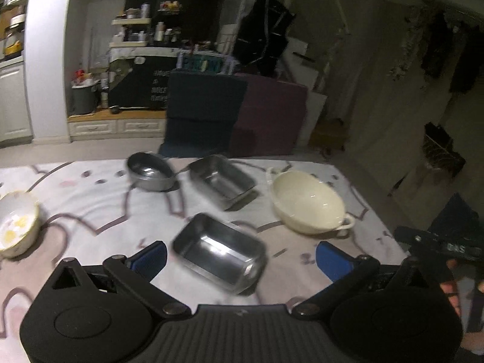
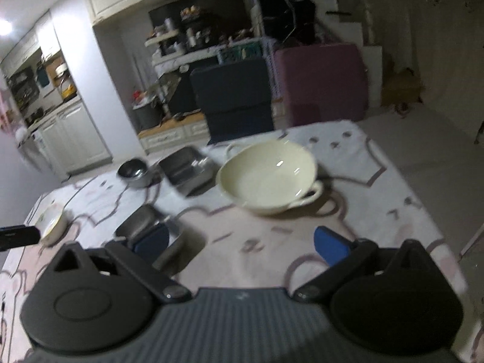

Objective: Organize plates and bowls
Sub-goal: 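Move both grippers to the rim of the cream two-handled bowl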

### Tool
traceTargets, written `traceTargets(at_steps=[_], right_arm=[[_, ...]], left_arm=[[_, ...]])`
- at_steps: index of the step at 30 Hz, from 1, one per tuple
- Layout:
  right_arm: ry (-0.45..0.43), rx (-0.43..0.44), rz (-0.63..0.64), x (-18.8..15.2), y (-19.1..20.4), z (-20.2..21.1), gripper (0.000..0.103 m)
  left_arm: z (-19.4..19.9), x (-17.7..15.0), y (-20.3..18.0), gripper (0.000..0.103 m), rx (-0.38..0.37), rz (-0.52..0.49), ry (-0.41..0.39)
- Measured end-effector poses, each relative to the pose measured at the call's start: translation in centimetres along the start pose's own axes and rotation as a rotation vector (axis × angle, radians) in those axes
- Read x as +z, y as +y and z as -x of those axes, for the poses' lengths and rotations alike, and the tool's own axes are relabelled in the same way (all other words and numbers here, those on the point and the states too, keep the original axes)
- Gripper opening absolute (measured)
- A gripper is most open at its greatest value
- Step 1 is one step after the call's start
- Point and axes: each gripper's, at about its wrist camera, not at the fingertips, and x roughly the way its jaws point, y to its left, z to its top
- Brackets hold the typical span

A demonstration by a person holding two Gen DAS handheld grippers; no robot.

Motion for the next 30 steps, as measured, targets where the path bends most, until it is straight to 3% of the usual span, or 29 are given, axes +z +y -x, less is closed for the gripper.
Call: traceTargets(at_steps=[7,15,23,26,29,30], right_arm=[[-0.079,-0.051,0.026,2.4,-3.7,-2.0,0.103],[-0.162,-0.046,0.012,5.4,-8.2,-5.8,0.103],[-0.154,0.023,0.05,8.0,-11.3,-11.2,0.103],[-0.106,0.049,0.027,8.8,-12.2,-13.6,0.102],[-0.048,0.07,0.003,9.2,-12.8,-16.2,0.086],[-0.034,0.075,-0.003,9.2,-12.8,-16.9,0.075]], left_arm=[[-4.2,1.8,-4.7,0.103,-0.035,-0.009,0.001],[-10.8,3.1,-7.8,0.103,-0.055,0.135,-0.021],[-17.6,2.1,-9.1,0.103,0.001,0.262,0.005],[-19.5,1.7,-8.7,0.103,0.014,0.309,0.022],[-20.8,1.3,-8.1,0.103,0.03,0.335,0.027],[-21.3,1.3,-7.8,0.103,0.031,0.352,0.032]])
